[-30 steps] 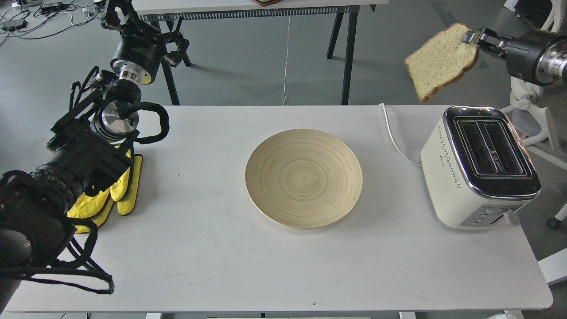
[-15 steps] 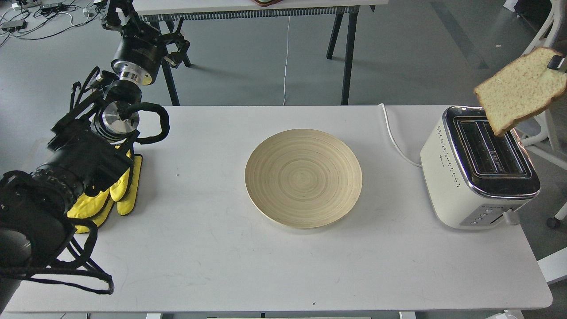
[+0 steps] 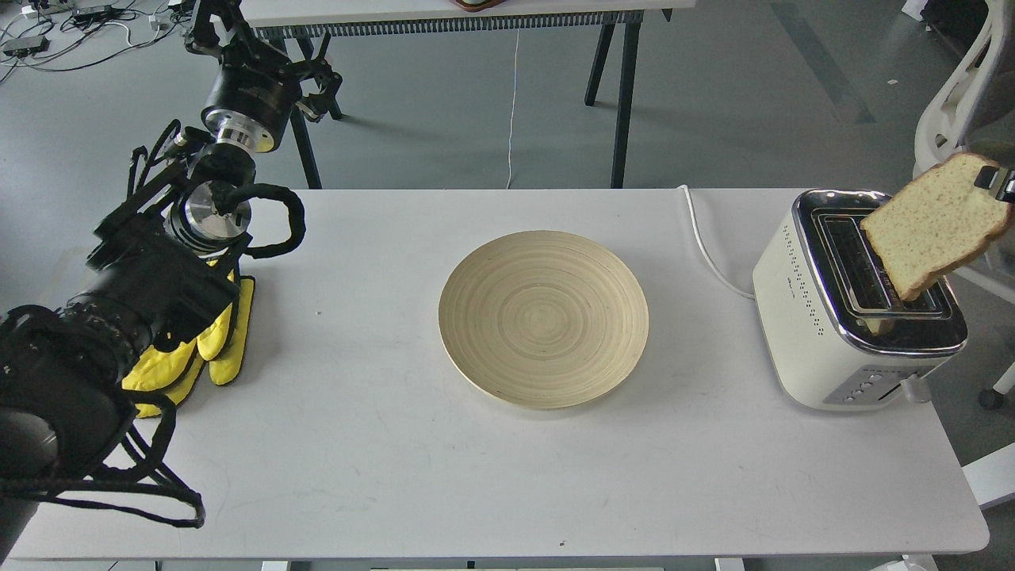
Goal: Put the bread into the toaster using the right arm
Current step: 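Lower the bread slice into the toaster slot and release it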
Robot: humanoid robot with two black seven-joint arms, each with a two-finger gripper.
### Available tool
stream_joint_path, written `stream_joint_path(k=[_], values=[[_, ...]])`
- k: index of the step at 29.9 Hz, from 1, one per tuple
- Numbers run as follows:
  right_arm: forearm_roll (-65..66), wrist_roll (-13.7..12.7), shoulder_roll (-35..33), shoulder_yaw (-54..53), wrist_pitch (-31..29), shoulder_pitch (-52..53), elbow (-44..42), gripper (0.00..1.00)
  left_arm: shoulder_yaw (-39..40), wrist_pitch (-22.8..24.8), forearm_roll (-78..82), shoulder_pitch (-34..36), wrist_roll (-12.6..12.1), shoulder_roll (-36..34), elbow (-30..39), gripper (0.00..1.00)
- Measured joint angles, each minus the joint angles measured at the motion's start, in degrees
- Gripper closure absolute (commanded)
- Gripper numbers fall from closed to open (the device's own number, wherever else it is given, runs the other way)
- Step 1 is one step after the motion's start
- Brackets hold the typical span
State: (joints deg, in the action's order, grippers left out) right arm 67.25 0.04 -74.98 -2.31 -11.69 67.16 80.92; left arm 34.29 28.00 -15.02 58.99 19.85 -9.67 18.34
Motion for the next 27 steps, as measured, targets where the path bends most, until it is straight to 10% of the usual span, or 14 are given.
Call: stream_joint_path(k=[27], values=[[-0.4, -1.9, 4.3, 0.2, 0.1, -2.0, -1.6, 0.84, 0.1, 0.0, 0.0, 0.0, 0.0, 0.0, 0.0, 0.0]])
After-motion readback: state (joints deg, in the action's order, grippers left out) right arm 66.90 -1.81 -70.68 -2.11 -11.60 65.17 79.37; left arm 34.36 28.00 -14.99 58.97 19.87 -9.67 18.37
